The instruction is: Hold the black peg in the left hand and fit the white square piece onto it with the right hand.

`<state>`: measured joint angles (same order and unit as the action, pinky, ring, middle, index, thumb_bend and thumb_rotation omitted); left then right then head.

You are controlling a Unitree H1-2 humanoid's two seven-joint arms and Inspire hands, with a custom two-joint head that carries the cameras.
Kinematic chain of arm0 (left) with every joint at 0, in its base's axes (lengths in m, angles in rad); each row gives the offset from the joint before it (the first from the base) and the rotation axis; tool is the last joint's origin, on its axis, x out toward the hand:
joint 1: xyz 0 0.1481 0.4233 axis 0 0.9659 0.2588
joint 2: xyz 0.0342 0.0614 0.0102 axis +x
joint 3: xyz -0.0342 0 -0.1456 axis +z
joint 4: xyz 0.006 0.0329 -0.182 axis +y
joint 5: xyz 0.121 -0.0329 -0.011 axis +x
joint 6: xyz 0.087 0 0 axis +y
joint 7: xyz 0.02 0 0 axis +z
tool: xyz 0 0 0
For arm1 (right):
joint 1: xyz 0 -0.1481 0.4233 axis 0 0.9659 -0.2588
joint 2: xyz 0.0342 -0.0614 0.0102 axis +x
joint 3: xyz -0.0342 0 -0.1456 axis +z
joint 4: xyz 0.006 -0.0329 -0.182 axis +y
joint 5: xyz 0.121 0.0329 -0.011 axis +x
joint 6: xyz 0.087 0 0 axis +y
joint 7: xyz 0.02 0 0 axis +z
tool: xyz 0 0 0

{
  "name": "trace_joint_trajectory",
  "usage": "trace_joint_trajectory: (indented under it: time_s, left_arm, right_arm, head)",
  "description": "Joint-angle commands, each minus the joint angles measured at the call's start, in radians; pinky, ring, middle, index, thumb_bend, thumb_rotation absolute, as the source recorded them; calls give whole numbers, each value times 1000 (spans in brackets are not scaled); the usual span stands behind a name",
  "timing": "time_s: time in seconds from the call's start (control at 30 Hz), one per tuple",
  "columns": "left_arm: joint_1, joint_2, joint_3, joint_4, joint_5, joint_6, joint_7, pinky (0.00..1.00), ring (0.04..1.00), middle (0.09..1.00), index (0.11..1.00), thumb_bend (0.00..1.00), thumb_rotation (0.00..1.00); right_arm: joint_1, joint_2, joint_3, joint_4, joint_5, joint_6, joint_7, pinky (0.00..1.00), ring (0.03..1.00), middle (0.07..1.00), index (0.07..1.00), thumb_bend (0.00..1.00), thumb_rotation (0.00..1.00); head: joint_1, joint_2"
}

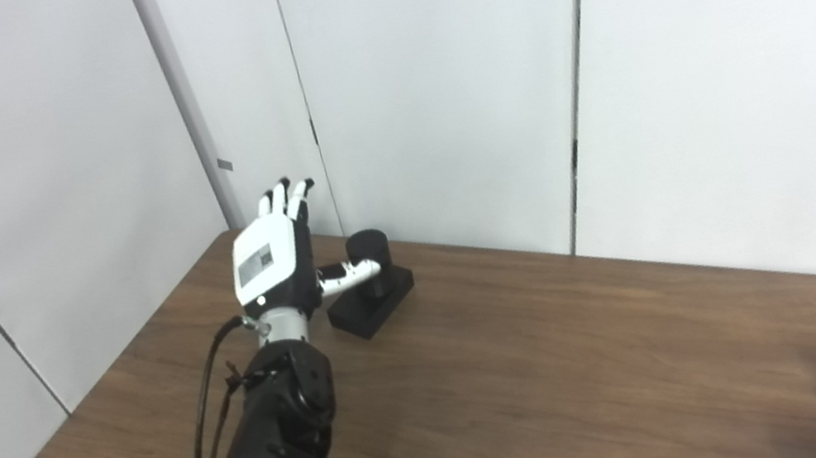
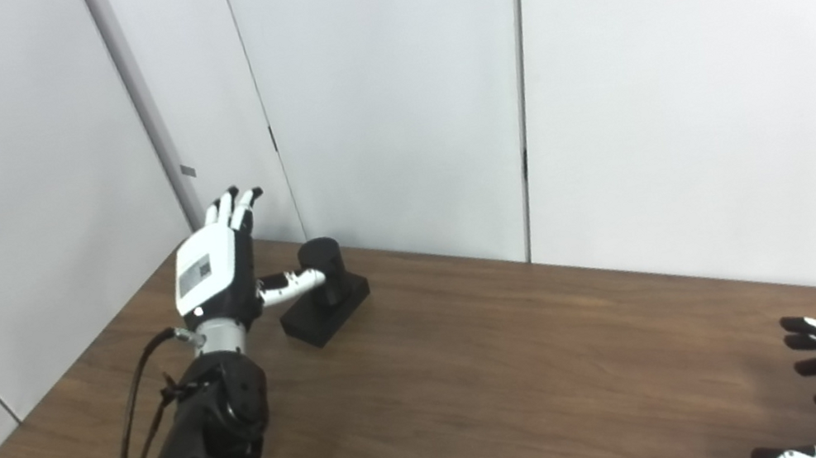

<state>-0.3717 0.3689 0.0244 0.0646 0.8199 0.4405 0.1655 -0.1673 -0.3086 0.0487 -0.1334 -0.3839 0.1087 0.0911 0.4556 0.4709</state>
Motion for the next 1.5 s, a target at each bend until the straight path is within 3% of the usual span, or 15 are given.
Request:
trace_joint_trajectory:
  time_s: [0.0,0.33,0.53,0.87,1.33,1.47]
  left_arm:
    - [-61,21,-2,-16,69,27,-19,927,1000,1000,940,1000,454]
    - [-101,5,-10,108,218,29,-146,843,1000,1000,913,1000,622]
    - [-129,-1,-10,187,288,29,-201,876,1000,1000,903,1000,630]
    - [-154,-15,5,288,315,29,-191,861,1000,1000,881,1000,628]
    - [-158,-15,14,356,263,29,-174,935,1000,1000,871,1000,579]
    - [-159,-8,8,367,249,29,-181,908,1000,1000,853,1000,567]
  right_arm:
    - [-34,-12,-8,-37,-2,-13,-6,571,730,805,830,795,0]
    - [-32,-12,-10,-56,1,-1,1,576,732,807,826,792,0]
    - [-29,-13,-9,-74,-5,13,5,581,735,811,828,785,0]
    - [-24,-14,-9,-101,-13,39,10,569,723,798,821,781,0]
    - [-22,-9,-10,-115,-16,44,13,566,720,791,815,786,0]
    - [-22,-10,-8,-122,-22,43,14,564,712,780,808,791,0]
  head:
    - [1,1]
    - [2,2]
    - [-3,8]
    - [-11,17]
    - [-16,22]
    - [-17,23]
